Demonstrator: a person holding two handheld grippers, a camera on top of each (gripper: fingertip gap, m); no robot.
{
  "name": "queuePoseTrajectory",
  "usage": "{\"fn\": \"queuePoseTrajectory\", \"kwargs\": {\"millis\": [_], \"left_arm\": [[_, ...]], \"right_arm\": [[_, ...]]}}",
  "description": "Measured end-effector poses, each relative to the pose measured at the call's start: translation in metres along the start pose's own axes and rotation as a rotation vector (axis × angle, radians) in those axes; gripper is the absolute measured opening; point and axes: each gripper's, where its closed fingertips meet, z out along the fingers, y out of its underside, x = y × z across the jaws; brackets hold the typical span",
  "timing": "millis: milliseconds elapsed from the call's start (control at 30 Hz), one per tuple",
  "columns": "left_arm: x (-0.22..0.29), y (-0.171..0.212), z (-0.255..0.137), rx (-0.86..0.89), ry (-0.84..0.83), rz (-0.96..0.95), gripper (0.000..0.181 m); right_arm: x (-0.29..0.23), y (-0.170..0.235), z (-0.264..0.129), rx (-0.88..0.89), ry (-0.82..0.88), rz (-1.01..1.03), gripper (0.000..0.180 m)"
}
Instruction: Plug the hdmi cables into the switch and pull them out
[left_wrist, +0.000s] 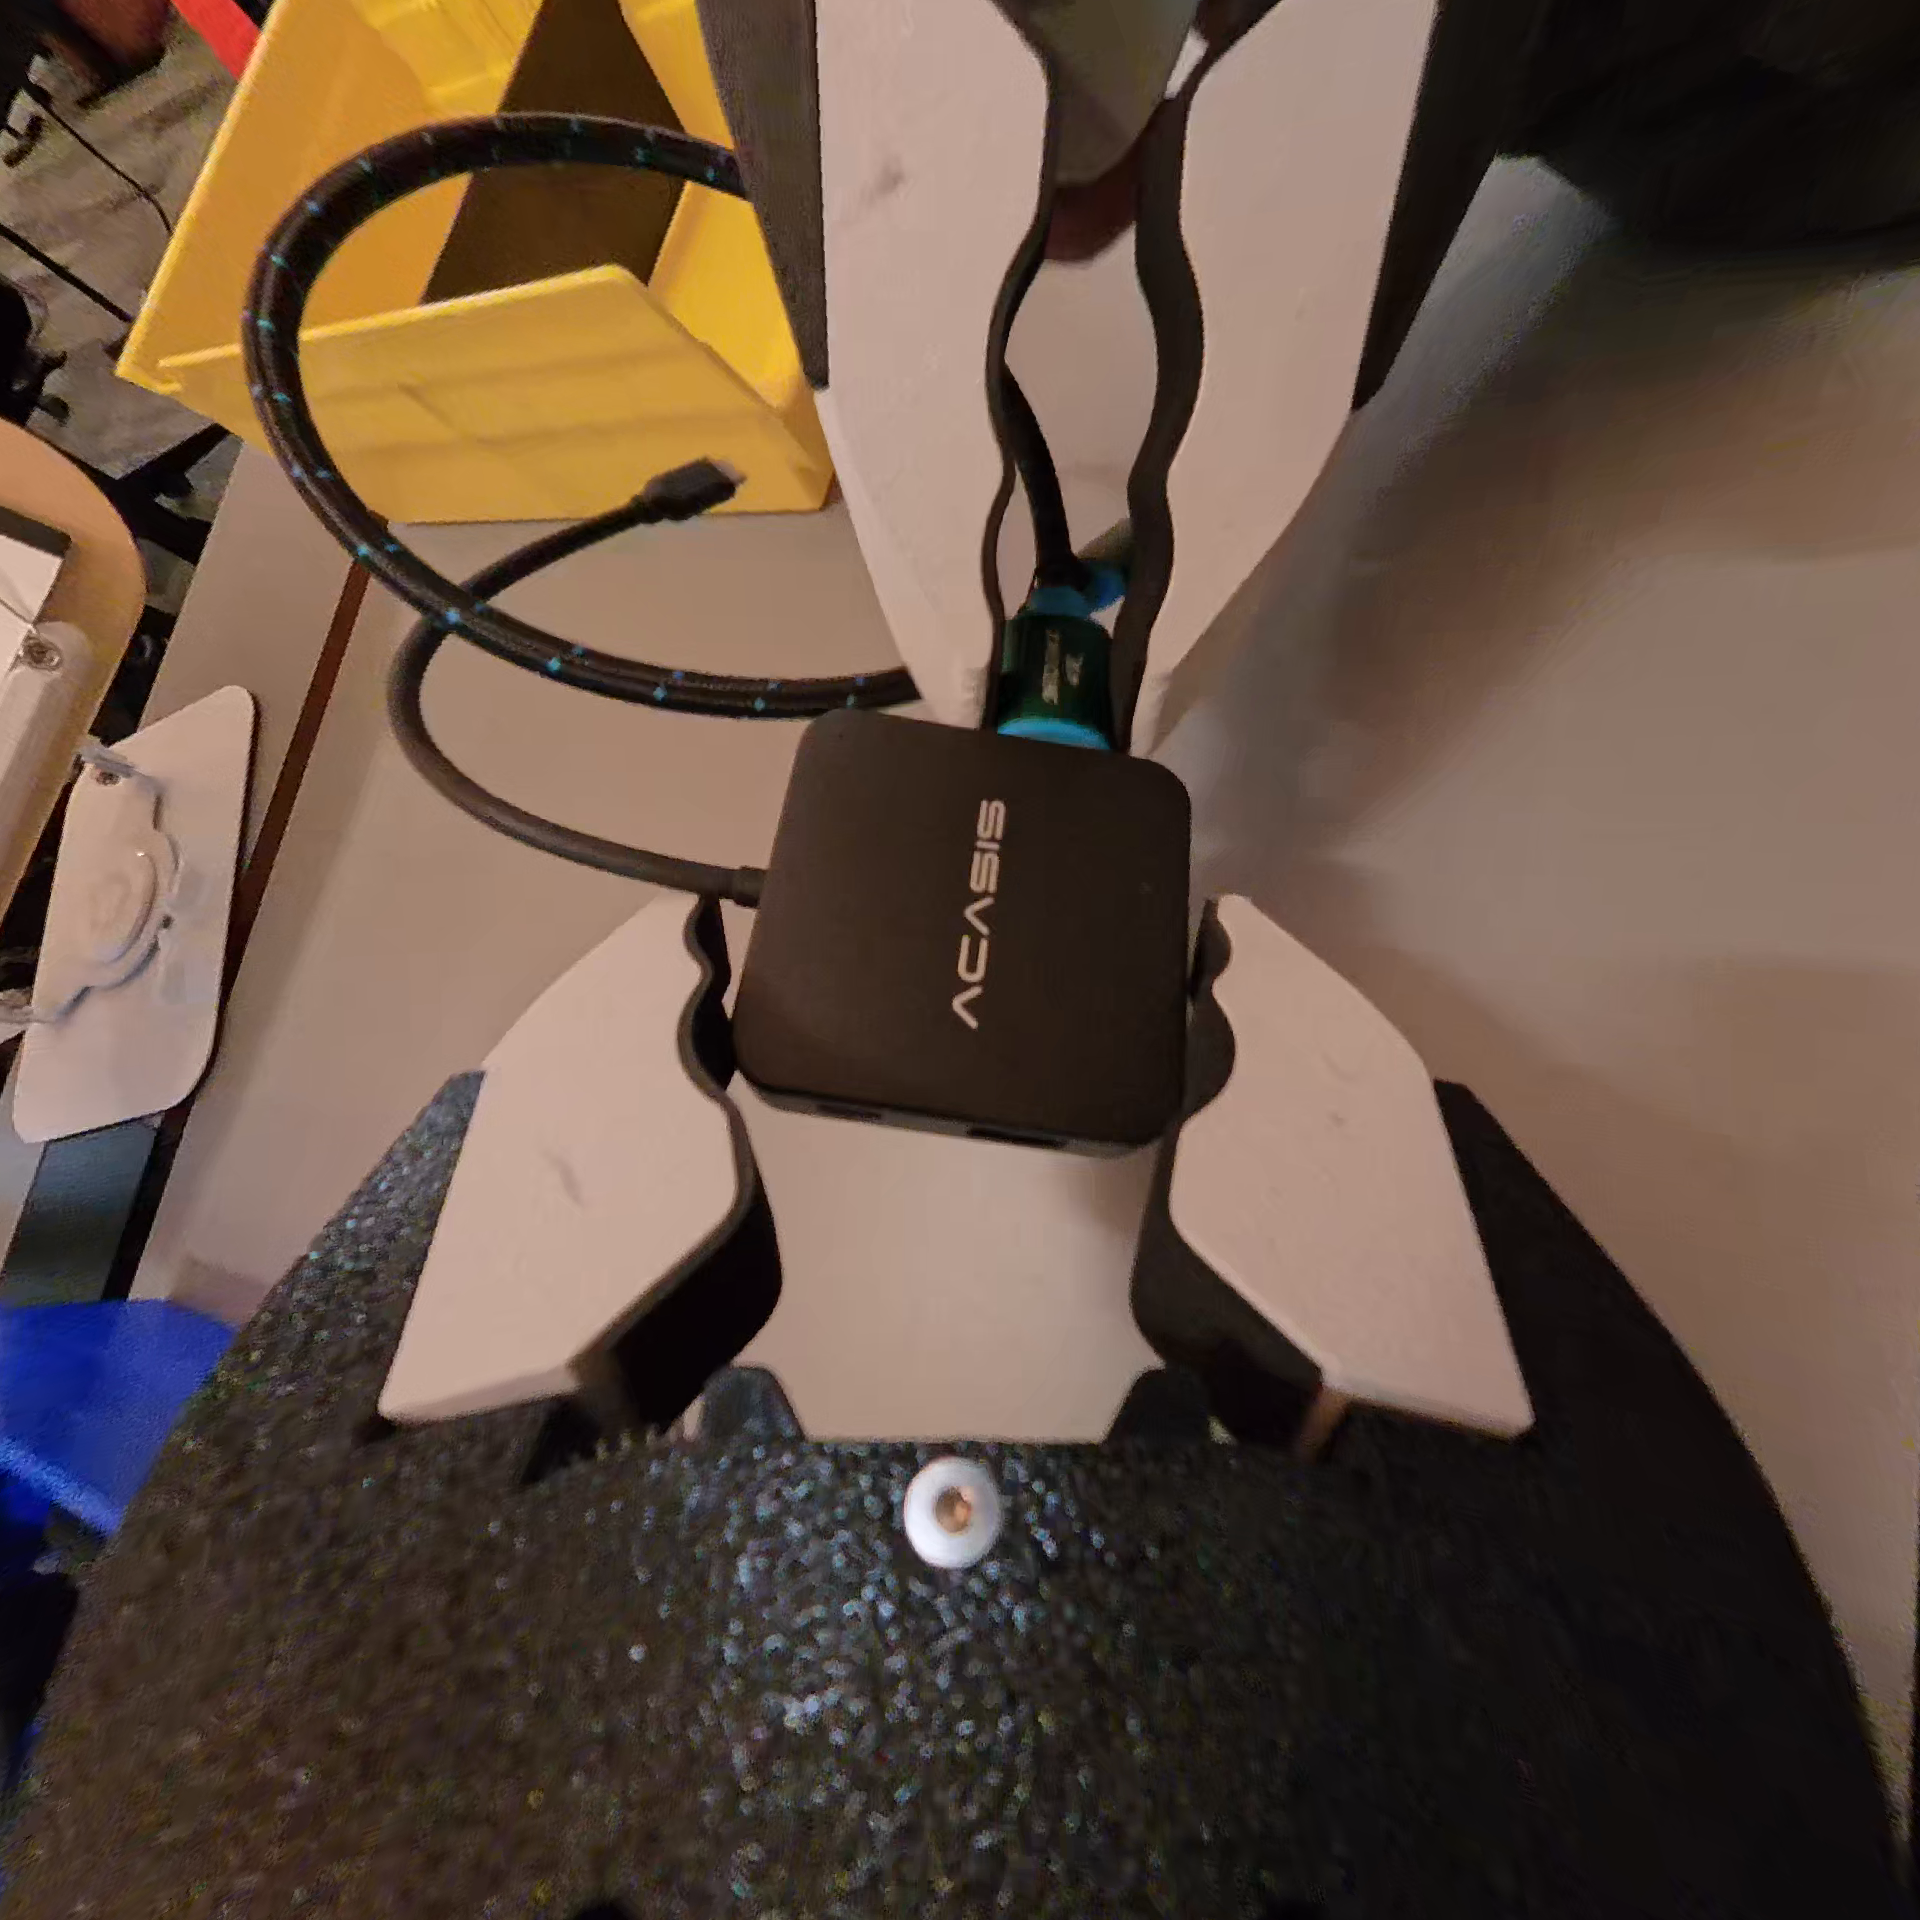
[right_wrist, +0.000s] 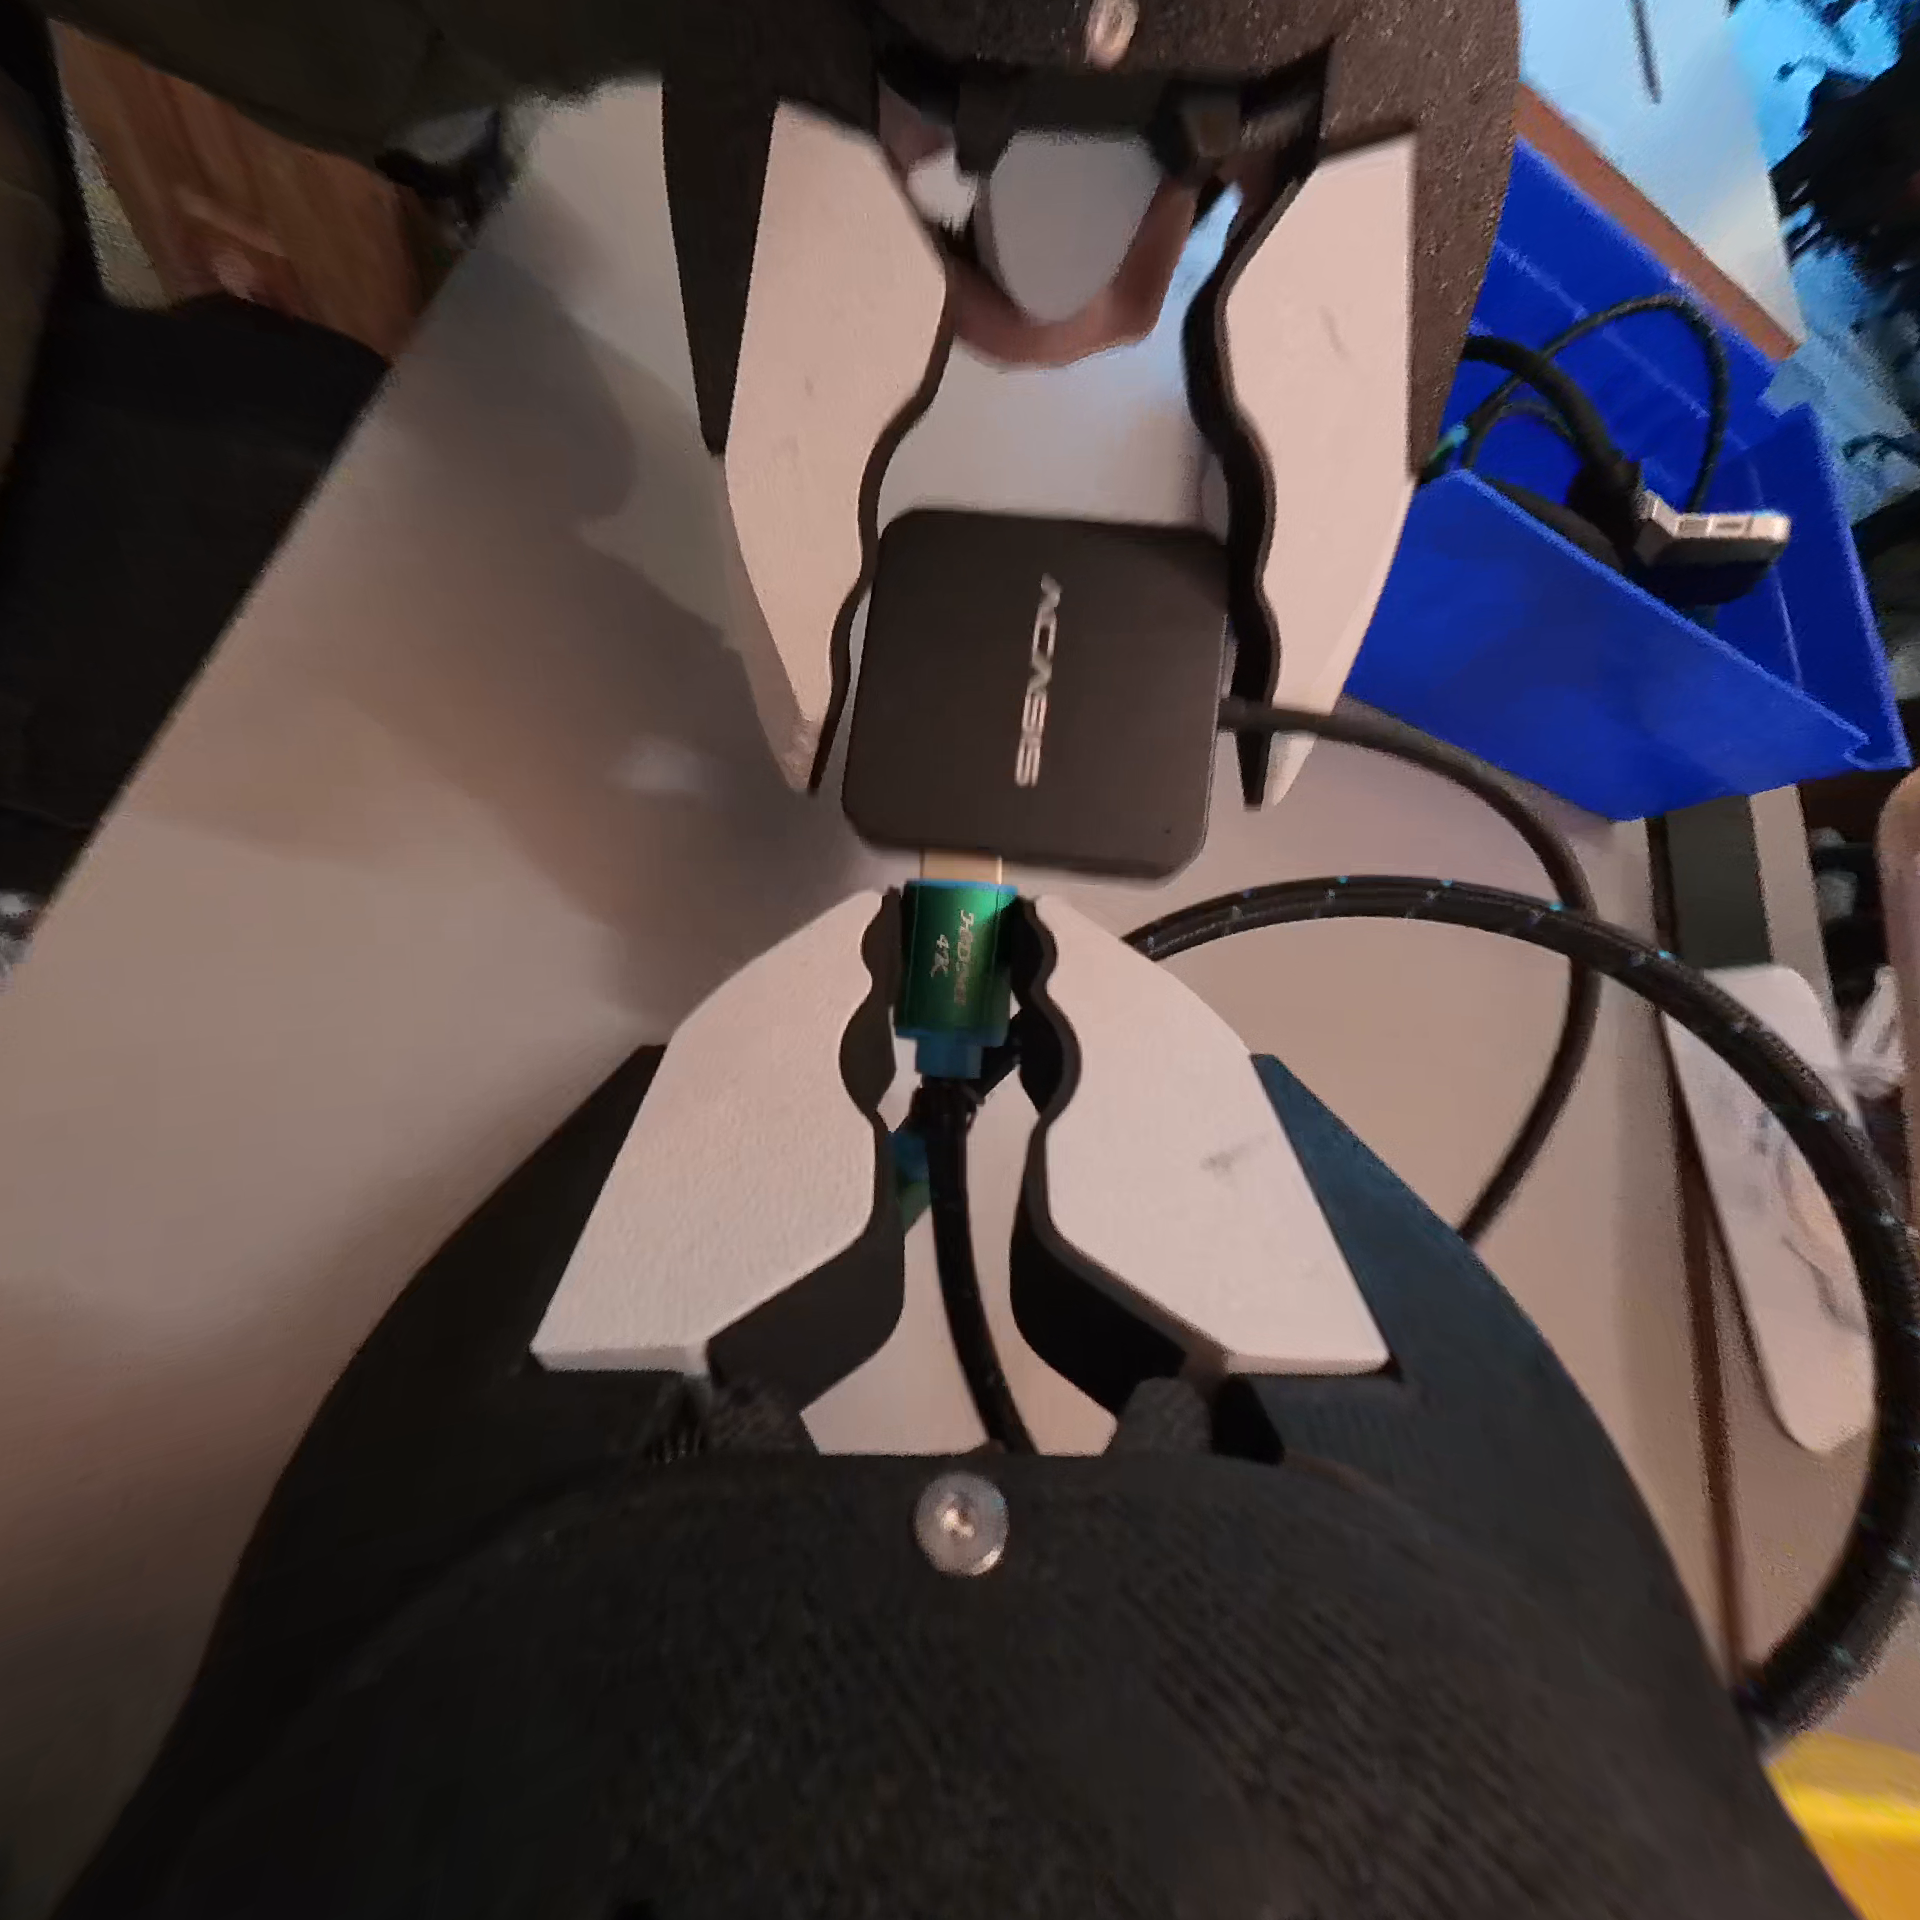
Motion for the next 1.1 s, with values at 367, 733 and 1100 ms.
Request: {"fn": "queuePoseTrajectory", "kwargs": {"millis": [367, 733, 1100], "left_arm": [[-0.027, 0.023, -0.098, 0.11, -0.226, -0.152, 0.085], [-0.009, 0.018, -0.061, 0.15, -0.153, -0.186, 0.085], [-0.015, -0.007, -0.04, 0.213, -0.127, -0.202, 0.085]], "right_arm": [[0.117, 0.049, -0.147, 0.237, 0.725, 0.297, 0.02], [0.143, 0.171, -0.146, 0.267, 0.937, 0.854, 0.043], [0.061, -0.012, -0.072, 0.511, 0.202, 0.358, 0.063]]}}
